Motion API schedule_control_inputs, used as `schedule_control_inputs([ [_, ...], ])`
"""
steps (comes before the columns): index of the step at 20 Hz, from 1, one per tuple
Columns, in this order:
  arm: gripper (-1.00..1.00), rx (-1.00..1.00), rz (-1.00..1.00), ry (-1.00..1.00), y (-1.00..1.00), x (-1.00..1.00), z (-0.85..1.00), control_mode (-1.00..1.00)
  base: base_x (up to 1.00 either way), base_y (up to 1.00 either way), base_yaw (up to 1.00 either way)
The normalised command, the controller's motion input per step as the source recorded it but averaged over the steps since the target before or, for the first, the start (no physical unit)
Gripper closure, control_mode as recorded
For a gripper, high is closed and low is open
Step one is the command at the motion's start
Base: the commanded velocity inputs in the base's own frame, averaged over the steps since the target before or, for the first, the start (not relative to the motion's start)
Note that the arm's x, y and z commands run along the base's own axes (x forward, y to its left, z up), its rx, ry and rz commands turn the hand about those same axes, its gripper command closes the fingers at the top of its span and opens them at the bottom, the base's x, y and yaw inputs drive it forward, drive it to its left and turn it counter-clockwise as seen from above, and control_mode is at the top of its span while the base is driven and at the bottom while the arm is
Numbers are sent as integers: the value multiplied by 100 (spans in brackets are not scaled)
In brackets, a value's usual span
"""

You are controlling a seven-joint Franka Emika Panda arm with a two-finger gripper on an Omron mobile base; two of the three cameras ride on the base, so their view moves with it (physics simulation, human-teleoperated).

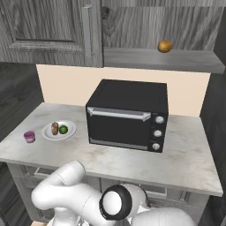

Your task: Pick the avocado and bread from the counter and place them on the plate. Then pick the jam from the cabinet and place it next to the plate. Lastly close the cabinet door.

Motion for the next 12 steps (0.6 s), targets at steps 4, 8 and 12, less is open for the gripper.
schedule_control_inputs([
  [4, -100, -43, -15, 8, 60, 18, 66, -100, 0, 0, 0],
  [8, -100, -40, -12, 19, 47, 44, 63, -100, 0, 0, 0],
  [12, -100, -33, -13, 16, 44, 42, 35, -100, 0, 0, 0],
])
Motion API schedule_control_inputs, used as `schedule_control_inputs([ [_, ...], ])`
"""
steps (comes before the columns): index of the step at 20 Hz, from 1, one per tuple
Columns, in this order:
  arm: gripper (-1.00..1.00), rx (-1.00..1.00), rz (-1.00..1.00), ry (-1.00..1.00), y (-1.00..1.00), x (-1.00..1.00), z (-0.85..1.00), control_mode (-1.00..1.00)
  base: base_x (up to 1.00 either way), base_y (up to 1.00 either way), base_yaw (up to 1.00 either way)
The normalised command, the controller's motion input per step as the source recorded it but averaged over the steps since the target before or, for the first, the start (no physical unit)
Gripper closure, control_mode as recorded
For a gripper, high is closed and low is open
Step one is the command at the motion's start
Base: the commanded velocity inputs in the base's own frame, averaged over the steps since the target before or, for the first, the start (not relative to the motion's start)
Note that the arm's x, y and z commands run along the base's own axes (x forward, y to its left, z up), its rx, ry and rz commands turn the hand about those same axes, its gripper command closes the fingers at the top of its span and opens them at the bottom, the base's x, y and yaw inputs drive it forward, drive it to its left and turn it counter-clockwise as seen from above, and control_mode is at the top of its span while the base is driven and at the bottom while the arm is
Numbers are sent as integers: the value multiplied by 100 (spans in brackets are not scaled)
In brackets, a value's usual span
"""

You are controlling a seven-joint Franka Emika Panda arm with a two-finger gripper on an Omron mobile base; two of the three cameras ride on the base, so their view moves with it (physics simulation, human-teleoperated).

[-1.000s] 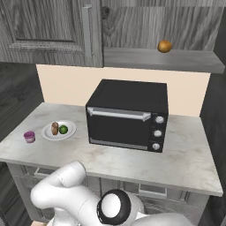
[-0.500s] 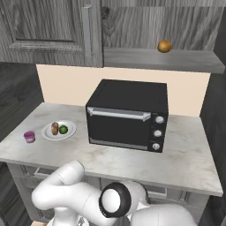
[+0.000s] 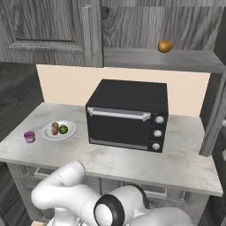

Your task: Pick the avocado and bread from the counter and place them on the plate. Then pick the jam from the cabinet and place it next to the plate. Lastly close the cabinet door.

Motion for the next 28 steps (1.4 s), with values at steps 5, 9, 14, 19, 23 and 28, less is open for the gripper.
schedule_control_inputs([
  [5, -100, -26, -21, 18, 51, 36, 12, -100, 0, 0, 0],
  [9, -100, -27, -23, 27, 44, 53, 31, -100, 0, 0, 0],
  [14, -100, -27, -24, 27, 43, 66, 34, -100, 0, 0, 0],
  [19, -100, -27, -24, 25, 46, 72, 35, -100, 0, 0, 0],
  [23, -100, -28, -23, 18, 43, 63, 41, -100, 0, 0, 0],
  [28, -100, -25, -20, 6, 44, 55, 29, -100, 0, 0, 0],
])
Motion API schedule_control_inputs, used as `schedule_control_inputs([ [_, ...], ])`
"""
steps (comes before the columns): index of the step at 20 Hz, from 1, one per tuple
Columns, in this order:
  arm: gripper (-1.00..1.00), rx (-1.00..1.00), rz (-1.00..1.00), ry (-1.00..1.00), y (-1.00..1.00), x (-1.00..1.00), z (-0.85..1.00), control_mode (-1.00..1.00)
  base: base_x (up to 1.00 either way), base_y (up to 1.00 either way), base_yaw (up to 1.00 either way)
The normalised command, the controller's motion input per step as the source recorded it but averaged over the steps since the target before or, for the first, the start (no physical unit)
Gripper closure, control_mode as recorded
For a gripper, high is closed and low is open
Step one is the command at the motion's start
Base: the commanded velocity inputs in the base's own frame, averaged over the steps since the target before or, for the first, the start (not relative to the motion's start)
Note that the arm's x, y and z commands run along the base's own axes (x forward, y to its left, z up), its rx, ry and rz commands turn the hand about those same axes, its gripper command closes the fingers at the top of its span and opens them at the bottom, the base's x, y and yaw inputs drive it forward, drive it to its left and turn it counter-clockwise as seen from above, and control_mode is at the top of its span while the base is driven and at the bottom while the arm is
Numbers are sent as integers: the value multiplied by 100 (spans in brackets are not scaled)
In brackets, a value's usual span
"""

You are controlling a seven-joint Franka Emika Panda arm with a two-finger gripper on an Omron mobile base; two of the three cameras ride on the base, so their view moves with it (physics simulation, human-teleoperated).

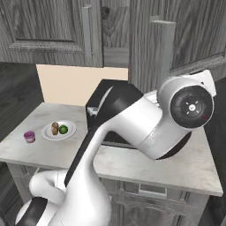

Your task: Pick the avocado and bread from the counter and place them on the plate. Then pick the jam from the cabinet and place it next to the plate. Lastly close the cabinet door.

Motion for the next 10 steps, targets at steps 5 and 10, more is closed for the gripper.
schedule_control_inputs([
  [5, -100, -2, -3, 2, 3, 37, 4, -100, 0, 0, 0],
  [10, -100, -3, 0, 14, 0, 82, 21, -100, 0, 0, 0],
])
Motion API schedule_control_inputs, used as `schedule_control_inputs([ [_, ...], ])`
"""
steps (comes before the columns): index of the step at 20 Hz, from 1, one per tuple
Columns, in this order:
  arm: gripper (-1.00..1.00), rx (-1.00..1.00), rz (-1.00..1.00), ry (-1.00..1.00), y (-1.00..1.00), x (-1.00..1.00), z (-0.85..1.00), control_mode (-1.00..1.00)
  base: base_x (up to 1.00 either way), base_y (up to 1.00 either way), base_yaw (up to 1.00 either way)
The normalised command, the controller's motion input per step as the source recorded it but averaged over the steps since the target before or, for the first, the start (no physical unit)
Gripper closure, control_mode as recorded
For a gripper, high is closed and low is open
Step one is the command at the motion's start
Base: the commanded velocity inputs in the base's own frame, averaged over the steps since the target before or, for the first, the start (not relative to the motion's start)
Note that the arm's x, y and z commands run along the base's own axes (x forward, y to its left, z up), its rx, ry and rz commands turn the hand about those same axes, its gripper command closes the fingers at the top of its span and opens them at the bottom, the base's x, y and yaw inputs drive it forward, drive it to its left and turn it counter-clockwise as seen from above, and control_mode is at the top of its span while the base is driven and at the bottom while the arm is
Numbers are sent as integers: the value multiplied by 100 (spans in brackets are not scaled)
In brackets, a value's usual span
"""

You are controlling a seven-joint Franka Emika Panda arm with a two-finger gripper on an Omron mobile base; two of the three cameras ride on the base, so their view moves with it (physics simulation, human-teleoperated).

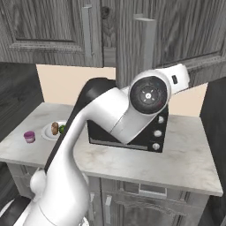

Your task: Pick the avocado and bread from the counter and place them on the plate. Then pick the jam from the cabinet and place it next to the plate. Lastly close the cabinet door.

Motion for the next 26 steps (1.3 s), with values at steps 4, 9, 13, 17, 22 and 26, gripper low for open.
schedule_control_inputs([
  [4, -100, -4, 0, 18, 0, 83, 27, -100, 0, 0, 0],
  [9, -100, -2, 0, 17, 0, 83, 21, -100, 0, 0, 0],
  [13, -100, 0, 0, 12, 0, 83, 8, -100, 0, 0, 0],
  [17, -100, 0, 0, 5, -1, 76, 3, -100, 0, 0, 0],
  [22, -100, 0, 0, 2, 0, 77, 5, -100, 0, 0, 0],
  [26, -100, 0, 0, 4, -3, 83, 11, -100, 0, 0, 0],
])
